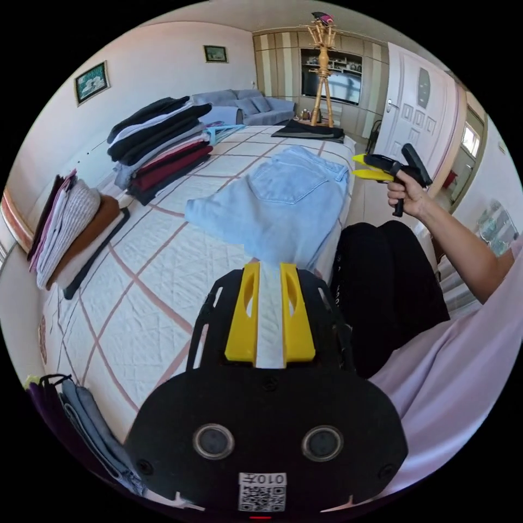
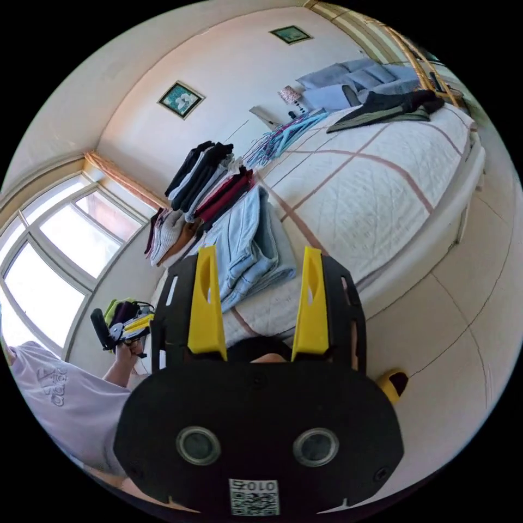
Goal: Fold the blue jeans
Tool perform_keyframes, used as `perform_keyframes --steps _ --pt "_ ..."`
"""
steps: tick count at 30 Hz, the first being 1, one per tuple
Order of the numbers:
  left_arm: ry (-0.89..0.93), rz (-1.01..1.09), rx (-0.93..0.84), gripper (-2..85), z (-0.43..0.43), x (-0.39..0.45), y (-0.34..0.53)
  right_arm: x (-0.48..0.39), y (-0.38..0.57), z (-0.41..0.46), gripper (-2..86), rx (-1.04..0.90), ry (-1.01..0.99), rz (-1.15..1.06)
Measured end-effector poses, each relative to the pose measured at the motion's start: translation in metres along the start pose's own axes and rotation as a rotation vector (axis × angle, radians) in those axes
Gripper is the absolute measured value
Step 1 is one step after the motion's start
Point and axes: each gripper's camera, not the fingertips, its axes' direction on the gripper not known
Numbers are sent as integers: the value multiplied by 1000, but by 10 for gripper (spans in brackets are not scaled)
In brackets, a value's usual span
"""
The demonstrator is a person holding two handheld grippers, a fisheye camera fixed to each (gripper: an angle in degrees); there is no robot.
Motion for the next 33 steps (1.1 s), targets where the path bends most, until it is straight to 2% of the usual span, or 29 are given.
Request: perform_keyframes --steps 4,10,14,18,21,25,33 --pt "1 57 34 63 10 12 -18 5 -28 40 212 -178 45 -58" --pt "26 -32 -36 63 35 -14 14 17 -28 48 178 -187 -85 1" --pt "116 -146 -46 62 45 -56 45 23 -33 51 171 -204 -96 6" --pt "199 -226 -14 65 52 -89 63 62 -49 68 170 -239 -340 78" --pt "225 -278 7 71 53 -107 76 59 -58 65 159 -267 -424 34" --pt "205 -344 -17 85 61 -127 94 49 -73 72 158 -323 -315 20" --pt "408 -469 -51 124 94 -169 127 43 -95 89 116 -383 -273 75"
